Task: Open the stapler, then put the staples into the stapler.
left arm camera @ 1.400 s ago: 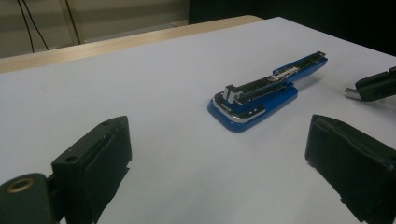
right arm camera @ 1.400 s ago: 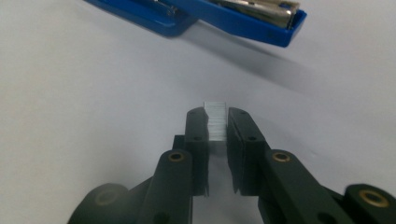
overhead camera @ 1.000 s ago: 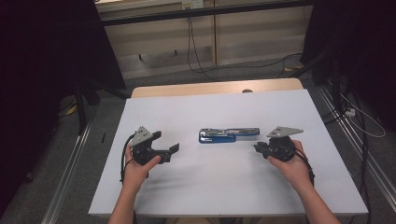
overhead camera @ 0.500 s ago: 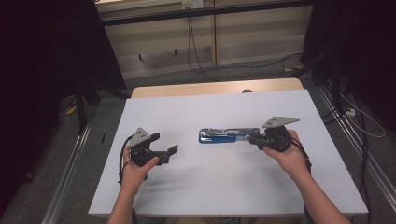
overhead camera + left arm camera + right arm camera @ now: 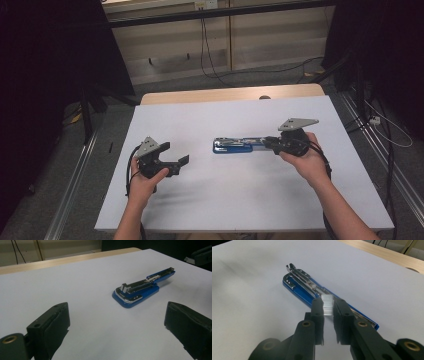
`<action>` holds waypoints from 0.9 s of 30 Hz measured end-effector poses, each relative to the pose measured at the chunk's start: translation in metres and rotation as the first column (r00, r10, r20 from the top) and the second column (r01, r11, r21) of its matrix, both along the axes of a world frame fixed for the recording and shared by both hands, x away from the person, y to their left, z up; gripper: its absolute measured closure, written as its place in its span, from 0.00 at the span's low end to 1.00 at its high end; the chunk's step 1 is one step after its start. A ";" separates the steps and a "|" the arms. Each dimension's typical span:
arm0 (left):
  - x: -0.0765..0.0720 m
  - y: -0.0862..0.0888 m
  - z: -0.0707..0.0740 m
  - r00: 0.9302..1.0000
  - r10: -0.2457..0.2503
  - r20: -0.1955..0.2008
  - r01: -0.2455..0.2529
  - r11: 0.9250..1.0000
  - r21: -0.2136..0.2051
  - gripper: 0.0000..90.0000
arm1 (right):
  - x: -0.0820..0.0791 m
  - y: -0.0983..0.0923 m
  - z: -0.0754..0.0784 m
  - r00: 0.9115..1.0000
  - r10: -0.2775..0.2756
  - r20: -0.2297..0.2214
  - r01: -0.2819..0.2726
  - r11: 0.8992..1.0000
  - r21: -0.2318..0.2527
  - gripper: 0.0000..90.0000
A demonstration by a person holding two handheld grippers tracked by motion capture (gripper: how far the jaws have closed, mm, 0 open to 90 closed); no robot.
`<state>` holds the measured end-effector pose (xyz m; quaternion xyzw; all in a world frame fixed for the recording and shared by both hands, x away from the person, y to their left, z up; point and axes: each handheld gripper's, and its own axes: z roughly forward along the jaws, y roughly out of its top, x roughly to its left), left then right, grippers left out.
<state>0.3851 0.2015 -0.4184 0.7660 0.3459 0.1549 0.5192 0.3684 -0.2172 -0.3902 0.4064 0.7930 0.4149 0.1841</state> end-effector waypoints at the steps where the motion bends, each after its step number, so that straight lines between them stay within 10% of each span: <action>1: 0.000 0.000 0.000 1.000 -0.001 0.000 0.001 1.000 -0.003 0.07 | 0.001 0.000 0.000 1.000 0.000 0.001 0.000 1.000 -0.001 0.88; 27: -0.002 0.005 0.000 1.000 0.017 -0.002 -0.017 1.000 -0.005 0.07 | 0.037 0.010 0.010 0.997 0.069 0.027 -0.070 0.997 0.029 0.88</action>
